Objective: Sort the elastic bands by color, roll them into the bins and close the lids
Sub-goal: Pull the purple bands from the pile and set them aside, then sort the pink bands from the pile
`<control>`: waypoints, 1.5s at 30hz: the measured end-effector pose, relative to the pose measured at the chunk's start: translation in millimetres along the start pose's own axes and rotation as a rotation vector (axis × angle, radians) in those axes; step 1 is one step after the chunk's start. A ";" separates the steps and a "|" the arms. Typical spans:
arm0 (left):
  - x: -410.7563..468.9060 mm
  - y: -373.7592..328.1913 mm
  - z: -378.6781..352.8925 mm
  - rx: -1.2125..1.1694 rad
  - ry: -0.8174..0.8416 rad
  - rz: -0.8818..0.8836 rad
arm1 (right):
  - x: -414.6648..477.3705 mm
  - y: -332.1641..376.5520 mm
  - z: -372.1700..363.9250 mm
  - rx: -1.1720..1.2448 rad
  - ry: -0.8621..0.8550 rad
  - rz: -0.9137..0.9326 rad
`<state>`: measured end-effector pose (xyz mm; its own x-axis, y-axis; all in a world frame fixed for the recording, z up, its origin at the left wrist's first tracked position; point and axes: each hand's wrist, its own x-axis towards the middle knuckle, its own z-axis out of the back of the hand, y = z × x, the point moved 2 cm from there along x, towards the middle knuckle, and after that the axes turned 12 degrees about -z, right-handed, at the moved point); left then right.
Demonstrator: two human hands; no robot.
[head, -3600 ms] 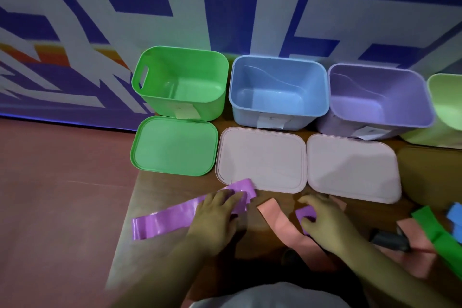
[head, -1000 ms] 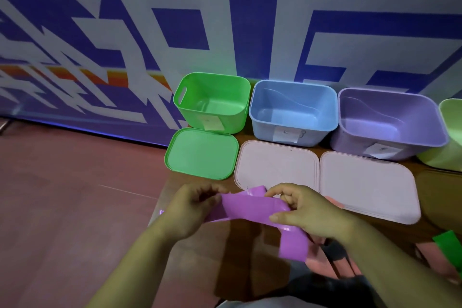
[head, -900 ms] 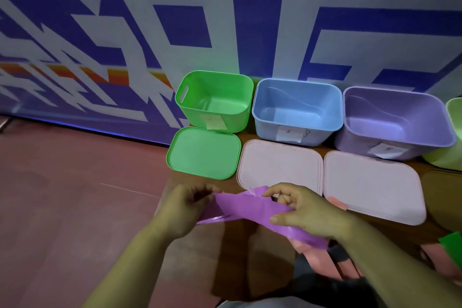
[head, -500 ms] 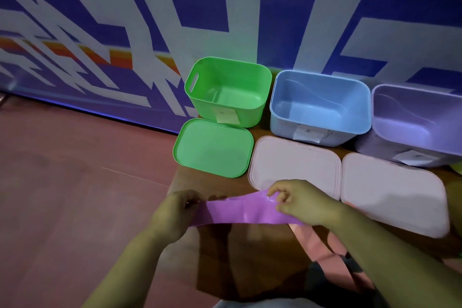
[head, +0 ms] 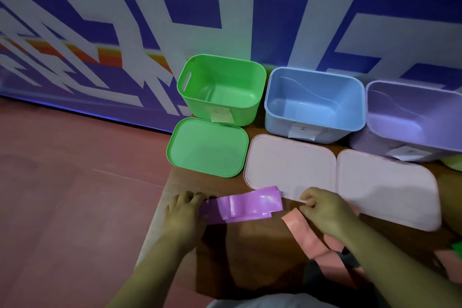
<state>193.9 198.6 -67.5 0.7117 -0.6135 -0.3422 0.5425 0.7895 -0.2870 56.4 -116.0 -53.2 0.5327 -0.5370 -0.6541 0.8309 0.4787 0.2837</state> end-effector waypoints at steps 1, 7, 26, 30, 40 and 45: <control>-0.9 -7.8 -1.7 -0.001 -0.004 -0.013 | -7.1 -9.0 -2.9 -0.009 0.011 -0.019; -6.1 -42.4 -16.9 0.046 -0.099 -0.091 | -43.2 -54.3 -19.8 -0.075 0.010 -0.082; -29.6 -150.7 -48.1 -0.447 0.056 -0.562 | -120.6 -106.6 -33.1 0.241 -0.170 0.029; -34.4 -178.9 -34.7 -0.619 0.042 -0.569 | -137.4 -107.8 6.0 0.350 -0.121 0.136; -36.5 -286.4 -25.2 -1.036 0.310 -0.619 | -186.9 -125.2 97.3 0.415 0.126 0.363; -48.1 -324.8 -33.7 -1.218 0.403 -0.563 | -189.4 -150.9 120.1 0.360 0.168 0.368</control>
<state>-31.5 -28.9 12.0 0.2423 -0.9657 -0.0932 -0.1620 0.0544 -0.9853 -150.6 -170.0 112.2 0.7902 -0.2468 -0.5610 0.6128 0.3300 0.7180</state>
